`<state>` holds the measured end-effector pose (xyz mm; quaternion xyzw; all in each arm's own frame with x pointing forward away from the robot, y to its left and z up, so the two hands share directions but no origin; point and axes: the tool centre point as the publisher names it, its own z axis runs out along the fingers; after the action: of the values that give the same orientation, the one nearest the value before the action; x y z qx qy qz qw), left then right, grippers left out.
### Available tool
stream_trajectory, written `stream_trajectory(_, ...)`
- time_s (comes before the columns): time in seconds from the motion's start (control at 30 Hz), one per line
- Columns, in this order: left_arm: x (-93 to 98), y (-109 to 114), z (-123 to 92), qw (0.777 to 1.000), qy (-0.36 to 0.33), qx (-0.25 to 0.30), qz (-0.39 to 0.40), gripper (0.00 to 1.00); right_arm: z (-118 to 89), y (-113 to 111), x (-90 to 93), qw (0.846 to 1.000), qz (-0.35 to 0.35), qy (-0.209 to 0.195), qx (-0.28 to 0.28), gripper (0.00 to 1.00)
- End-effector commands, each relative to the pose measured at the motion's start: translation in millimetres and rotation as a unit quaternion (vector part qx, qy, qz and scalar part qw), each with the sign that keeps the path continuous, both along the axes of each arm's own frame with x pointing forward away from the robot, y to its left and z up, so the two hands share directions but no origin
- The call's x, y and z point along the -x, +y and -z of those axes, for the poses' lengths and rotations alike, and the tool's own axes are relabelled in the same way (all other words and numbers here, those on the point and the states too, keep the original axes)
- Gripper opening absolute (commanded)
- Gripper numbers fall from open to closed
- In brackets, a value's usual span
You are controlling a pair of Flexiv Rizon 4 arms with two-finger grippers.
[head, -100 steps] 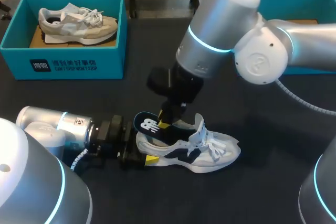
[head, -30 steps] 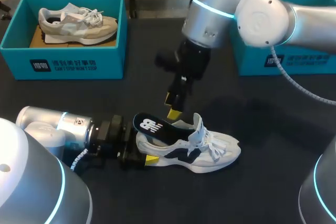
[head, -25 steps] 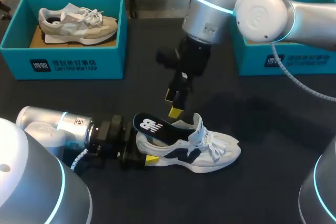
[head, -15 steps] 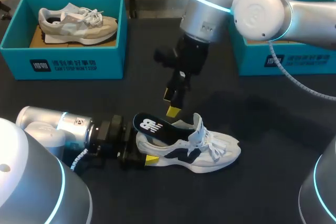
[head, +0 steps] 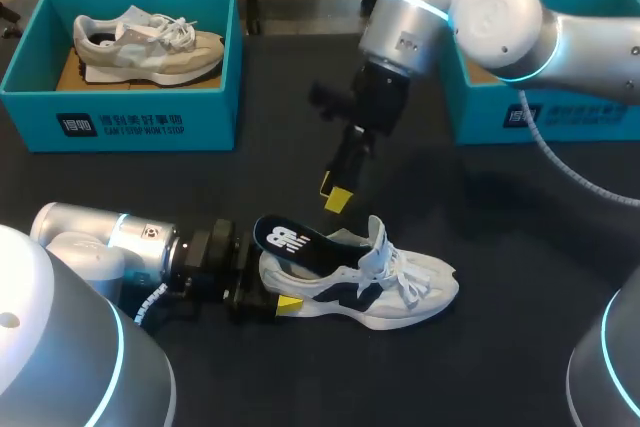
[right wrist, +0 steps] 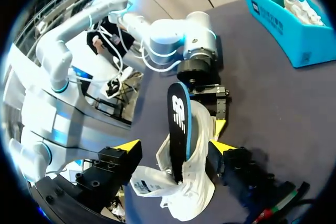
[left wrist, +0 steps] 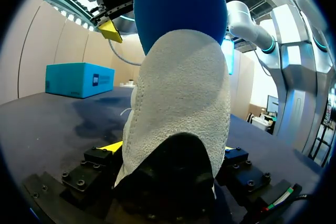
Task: Take the shoe out of the shoebox, open the shoe tongue, remove and reinsert the insole, then place the shoe into the shoebox
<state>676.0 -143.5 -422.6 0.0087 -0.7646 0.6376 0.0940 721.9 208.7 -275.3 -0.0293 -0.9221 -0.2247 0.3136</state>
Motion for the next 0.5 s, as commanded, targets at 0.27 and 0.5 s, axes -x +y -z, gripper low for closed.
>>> stream_trajectory(0.27, -0.7, -0.9, 2.1, 1.0, 0.0, -0.001, -0.001, 0.0, 16.2, 9.8, 6.4, 0.999, 0.016, 0.029, 0.002, 0.55)
stream_trajectory(0.5, -0.7, -0.9, 2.1, 1.0, 0.0, -0.001, -0.001, 0.0, 27.5, 12.1, 5.1, 0.997, 0.04, 0.062, 0.024, 0.57)
